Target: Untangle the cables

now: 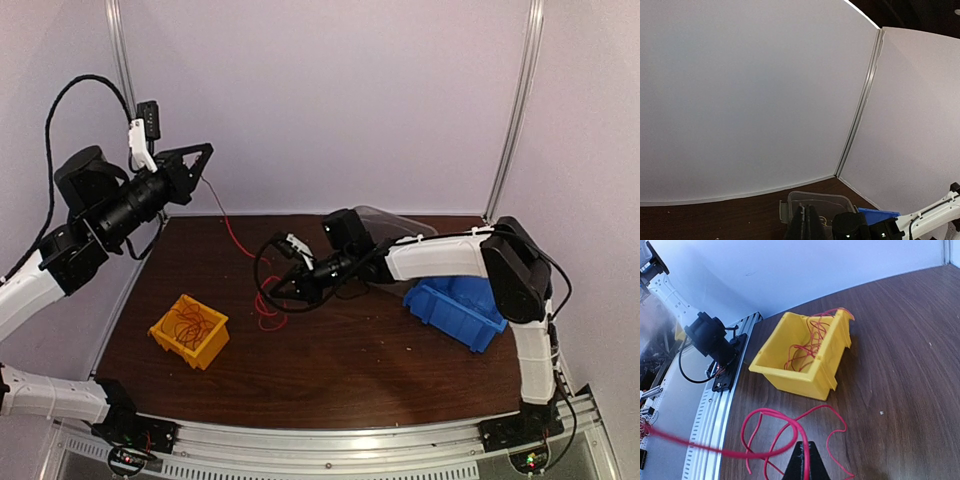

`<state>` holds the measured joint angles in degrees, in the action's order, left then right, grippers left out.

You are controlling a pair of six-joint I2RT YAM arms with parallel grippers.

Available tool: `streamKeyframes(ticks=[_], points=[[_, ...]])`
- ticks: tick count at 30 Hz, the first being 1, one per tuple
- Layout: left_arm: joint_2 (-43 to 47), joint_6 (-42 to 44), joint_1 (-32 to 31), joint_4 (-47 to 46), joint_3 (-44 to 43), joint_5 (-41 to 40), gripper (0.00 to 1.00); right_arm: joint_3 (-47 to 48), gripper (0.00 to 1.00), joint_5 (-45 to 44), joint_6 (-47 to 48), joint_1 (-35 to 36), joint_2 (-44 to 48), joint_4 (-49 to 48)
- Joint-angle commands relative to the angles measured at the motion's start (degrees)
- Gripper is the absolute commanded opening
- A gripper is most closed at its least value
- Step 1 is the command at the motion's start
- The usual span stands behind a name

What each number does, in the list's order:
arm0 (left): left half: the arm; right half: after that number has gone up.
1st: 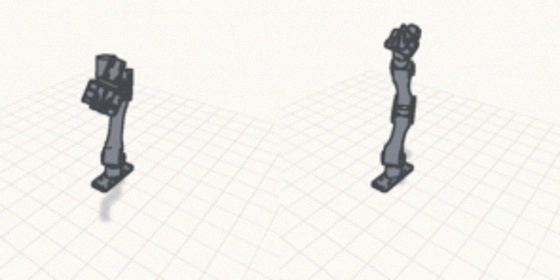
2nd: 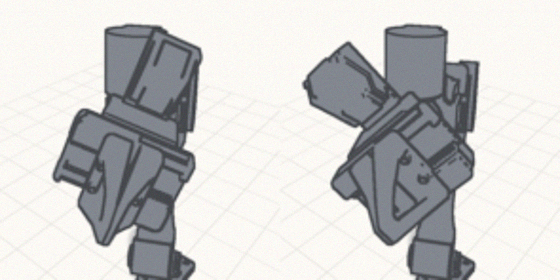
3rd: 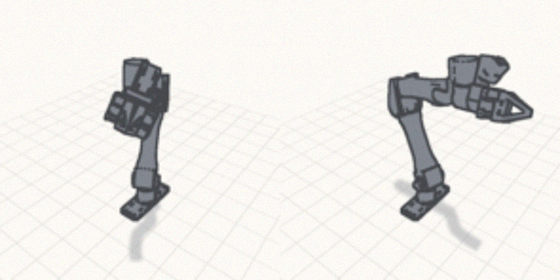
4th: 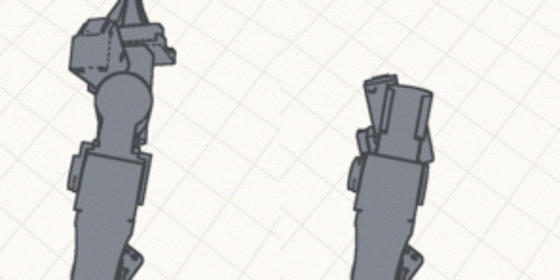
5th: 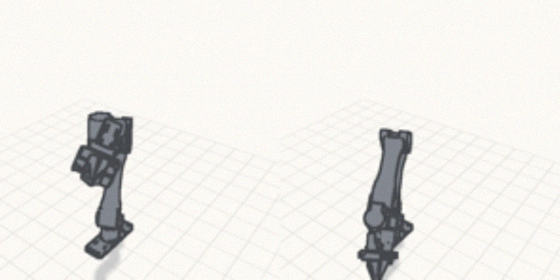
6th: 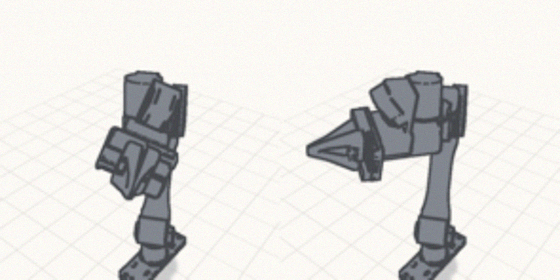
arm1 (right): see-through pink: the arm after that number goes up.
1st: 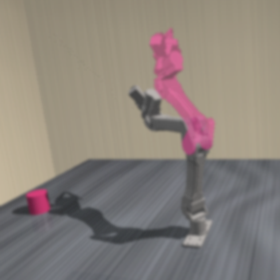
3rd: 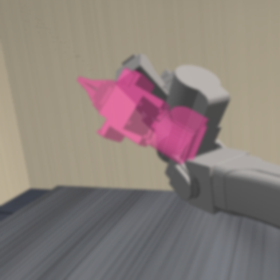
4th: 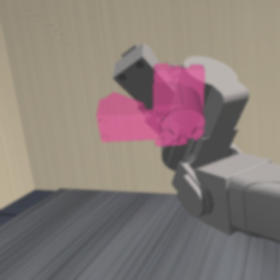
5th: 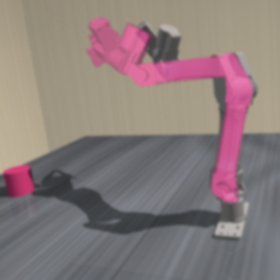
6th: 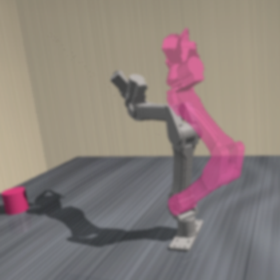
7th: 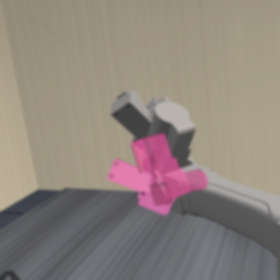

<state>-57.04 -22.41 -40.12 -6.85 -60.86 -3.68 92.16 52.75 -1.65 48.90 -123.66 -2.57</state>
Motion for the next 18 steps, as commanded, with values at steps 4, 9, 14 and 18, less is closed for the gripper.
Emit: streamKeyframes(ticks=[4,9,14,18], points=[[6.29,11.45,0.22,7.28,-7.78,-13.97,0.00,-11.95,0.00,-0.51,-1.57,-11.24,8.82,-3.81],[5.44,20.97,0.22,14.45,-16.51,-22.75,0.00,-15.42,0.00,-0.74,0.21,-17.12,10.82,-0.96],[5.52,29.24,0.22,13.96,-22.45,-29.80,0.00,-18.27,0.00,-1.45,0.91,-19.01,11.93,-0.56],[4.24,33.94,0.22,13.83,-26.96,-33.00,0.00,-18.78,0.00,-0.99,0.93,-18.94,11.83,-0.85]])
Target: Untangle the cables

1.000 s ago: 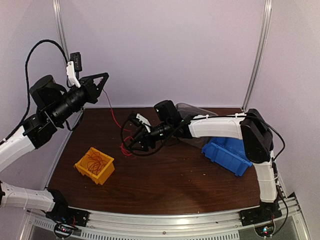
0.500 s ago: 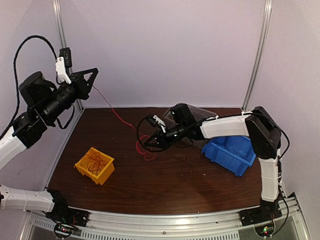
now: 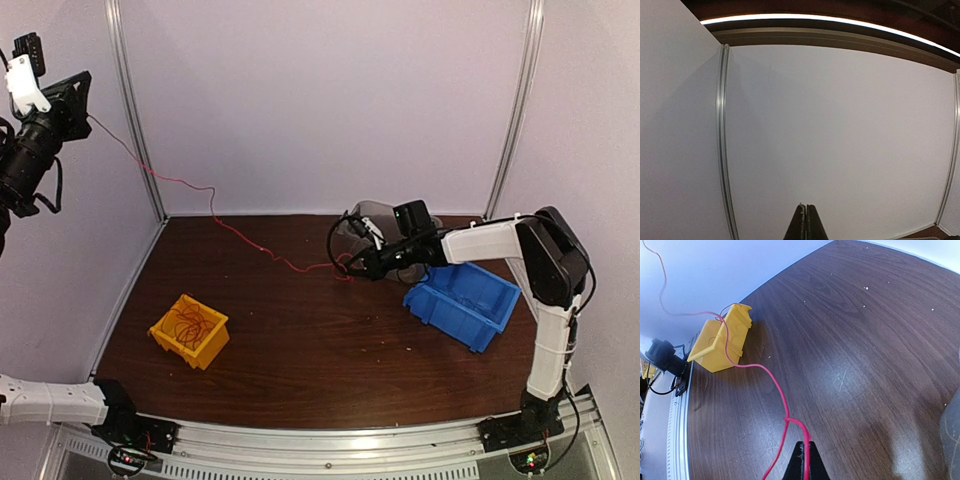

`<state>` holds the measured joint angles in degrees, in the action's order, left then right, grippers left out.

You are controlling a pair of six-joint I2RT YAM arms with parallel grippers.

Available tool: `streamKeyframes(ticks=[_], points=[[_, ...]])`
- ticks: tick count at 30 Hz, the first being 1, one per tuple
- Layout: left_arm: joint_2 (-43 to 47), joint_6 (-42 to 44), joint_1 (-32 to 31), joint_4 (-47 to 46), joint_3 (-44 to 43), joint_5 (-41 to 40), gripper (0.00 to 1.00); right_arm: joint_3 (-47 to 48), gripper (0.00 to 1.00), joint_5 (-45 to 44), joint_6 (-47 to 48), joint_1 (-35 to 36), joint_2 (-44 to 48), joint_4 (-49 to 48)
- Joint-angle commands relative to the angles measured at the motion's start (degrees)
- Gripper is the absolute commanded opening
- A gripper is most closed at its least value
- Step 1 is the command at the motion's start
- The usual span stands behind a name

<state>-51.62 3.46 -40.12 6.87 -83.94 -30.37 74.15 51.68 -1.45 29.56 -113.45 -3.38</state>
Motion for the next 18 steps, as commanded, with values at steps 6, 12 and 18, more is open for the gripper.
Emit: streamKeyframes(ticks=[6,12,18], points=[[-2.06,9.69,0.22,1.46,-4.84,-7.63,0.00,2.80,0.00,0.83,2.31,3.52,2.17,1.87],[-4.22,4.94,0.22,11.36,-3.17,-7.89,0.00,12.74,0.00,0.62,1.69,12.95,-0.92,5.29],[-2.38,-0.57,0.22,15.63,0.44,-10.52,0.00,31.10,0.00,-0.98,-1.94,22.75,-12.63,8.50]])
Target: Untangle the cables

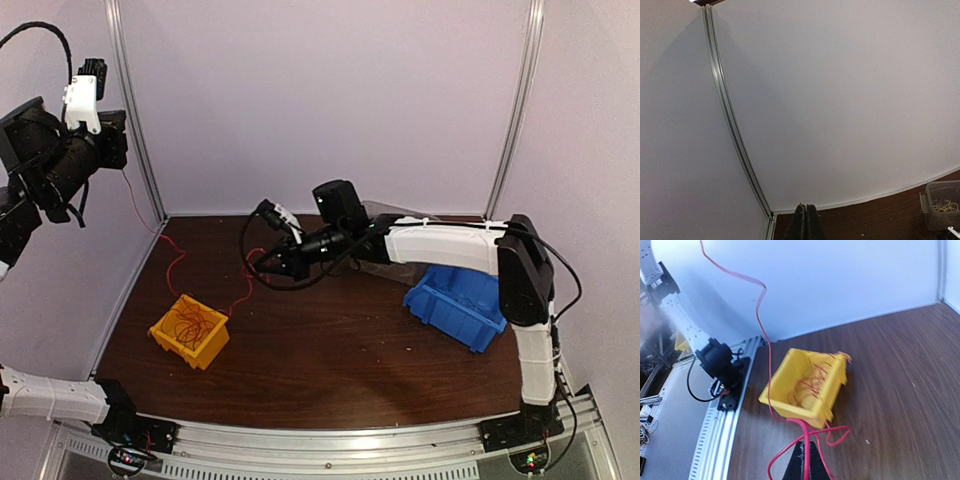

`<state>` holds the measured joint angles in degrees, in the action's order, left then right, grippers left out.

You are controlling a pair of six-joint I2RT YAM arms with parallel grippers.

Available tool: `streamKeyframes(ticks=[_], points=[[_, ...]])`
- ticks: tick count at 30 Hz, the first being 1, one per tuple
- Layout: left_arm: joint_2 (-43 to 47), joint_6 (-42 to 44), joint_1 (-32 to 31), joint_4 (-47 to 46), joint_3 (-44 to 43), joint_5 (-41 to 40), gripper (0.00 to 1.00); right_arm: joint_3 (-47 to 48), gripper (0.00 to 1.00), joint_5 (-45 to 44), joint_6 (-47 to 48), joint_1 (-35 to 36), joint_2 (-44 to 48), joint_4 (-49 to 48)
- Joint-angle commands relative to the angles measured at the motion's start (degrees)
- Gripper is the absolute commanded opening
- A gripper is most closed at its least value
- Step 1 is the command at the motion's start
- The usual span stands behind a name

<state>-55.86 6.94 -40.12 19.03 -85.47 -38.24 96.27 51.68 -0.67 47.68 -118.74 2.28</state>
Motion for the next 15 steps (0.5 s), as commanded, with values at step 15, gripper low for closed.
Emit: streamKeyframes(ticks=[15], points=[[7.69,-9.89,0.26,5.14,13.42,-5.03,0.00,35.67,0.16,-11.48,-6.97,13.35,-30.20,4.16]])
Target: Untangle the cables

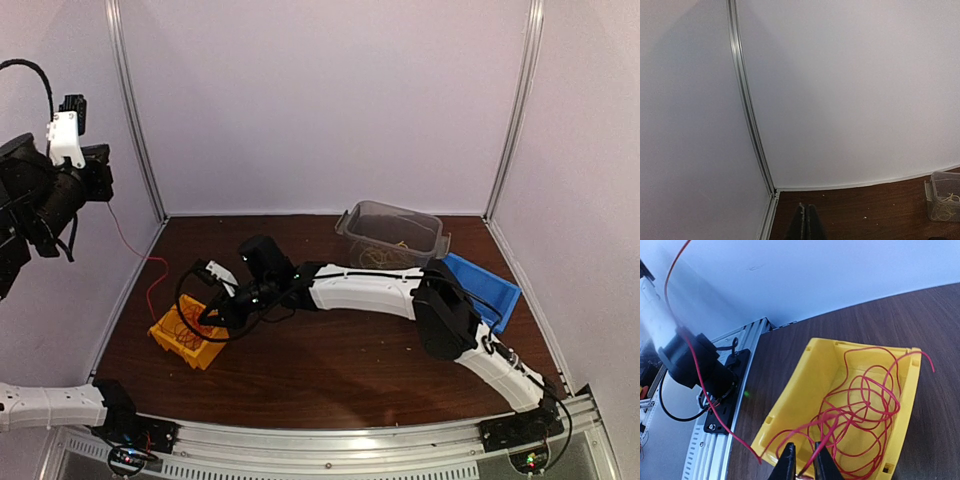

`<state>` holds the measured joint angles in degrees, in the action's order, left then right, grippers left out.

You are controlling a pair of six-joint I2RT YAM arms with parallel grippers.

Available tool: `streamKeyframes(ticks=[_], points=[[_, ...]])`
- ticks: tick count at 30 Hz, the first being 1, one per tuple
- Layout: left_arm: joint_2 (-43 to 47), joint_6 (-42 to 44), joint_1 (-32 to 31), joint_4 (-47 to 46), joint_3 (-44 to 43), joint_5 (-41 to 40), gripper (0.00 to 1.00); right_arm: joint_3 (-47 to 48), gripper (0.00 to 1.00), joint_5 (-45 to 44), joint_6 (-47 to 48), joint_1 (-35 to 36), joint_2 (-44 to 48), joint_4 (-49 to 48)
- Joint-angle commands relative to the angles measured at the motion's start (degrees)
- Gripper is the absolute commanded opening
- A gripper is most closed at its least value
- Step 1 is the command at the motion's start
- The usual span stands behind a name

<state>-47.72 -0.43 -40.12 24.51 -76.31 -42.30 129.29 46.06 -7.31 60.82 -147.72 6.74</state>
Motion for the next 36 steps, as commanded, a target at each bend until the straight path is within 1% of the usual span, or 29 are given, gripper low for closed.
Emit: streamKeyframes(ticks=[1,2,6,9,11,13,17,20,22,25,26,29,32,34,36], points=[[-0.40,-2.74,0.23,-0.52,5.04,-1.05,0.00,2.83,0.19,-6.29,0.27,0.26,-1.47,-0.10],[-0.29,-2.82,0.22,-0.86,5.78,-1.13,0.00,3.10,0.22,-6.47,0.90,0.27,-1.63,0.33],[-0.79,-2.46,0.22,-1.57,7.45,-2.08,0.00,3.17,0.45,-5.50,2.53,0.20,-0.56,2.25],[-1.14,-2.21,0.30,-1.92,8.44,-2.57,0.00,0.37,0.55,-3.22,4.46,0.14,2.34,4.17],[-1.17,-2.65,0.30,-1.92,9.67,-2.25,0.00,-3.62,0.59,-1.55,5.77,-0.13,6.56,4.54],[-0.99,-3.82,0.30,-1.78,11.76,-1.43,0.00,-8.74,0.62,-0.16,6.51,-0.74,11.15,4.43],[-1.05,-7.92,0.39,-2.04,18.35,1.95,0.00,-20.10,0.66,0.56,13.69,-2.80,22.07,6.54],[-2.00,-9.72,0.85,-4.21,22.97,5.07,0.00,-28.08,0.67,0.29,17.78,-5.12,28.88,9.47],[-2.76,-10.11,1.15,-6.68,24.93,6.48,0.00,-33.74,0.67,0.24,18.70,-7.26,32.65,10.52],[-4.04,-10.04,2.07,-10.50,27.16,8.07,0.00,-39.54,0.67,1.39,19.16,-11.31,36.88,11.51],[-4.71,-10.64,2.47,-10.39,27.58,8.71,0.00,-41.14,0.67,1.62,19.44,-12.58,38.03,12.13],[-5.06,-14.55,2.59,-6.70,28.75,10.55,0.00,-45.81,0.68,1.98,19.72,-16.72,41.64,12.21],[-1.80,-18.27,2.59,-2.78,30.37,11.26,0.00,-50.53,0.68,1.41,19.66,-20.32,45.78,9.94],[-0.39,-19.59,2.66,-0.16,31.36,11.30,0.00,-51.90,0.68,1.14,20.03,-22.20,47.63,9.73],[-0.85,-21.26,2.68,2.04,33.02,12.27,0.00,-51.72,0.68,1.15,20.90,-23.80,48.18,10.92]])
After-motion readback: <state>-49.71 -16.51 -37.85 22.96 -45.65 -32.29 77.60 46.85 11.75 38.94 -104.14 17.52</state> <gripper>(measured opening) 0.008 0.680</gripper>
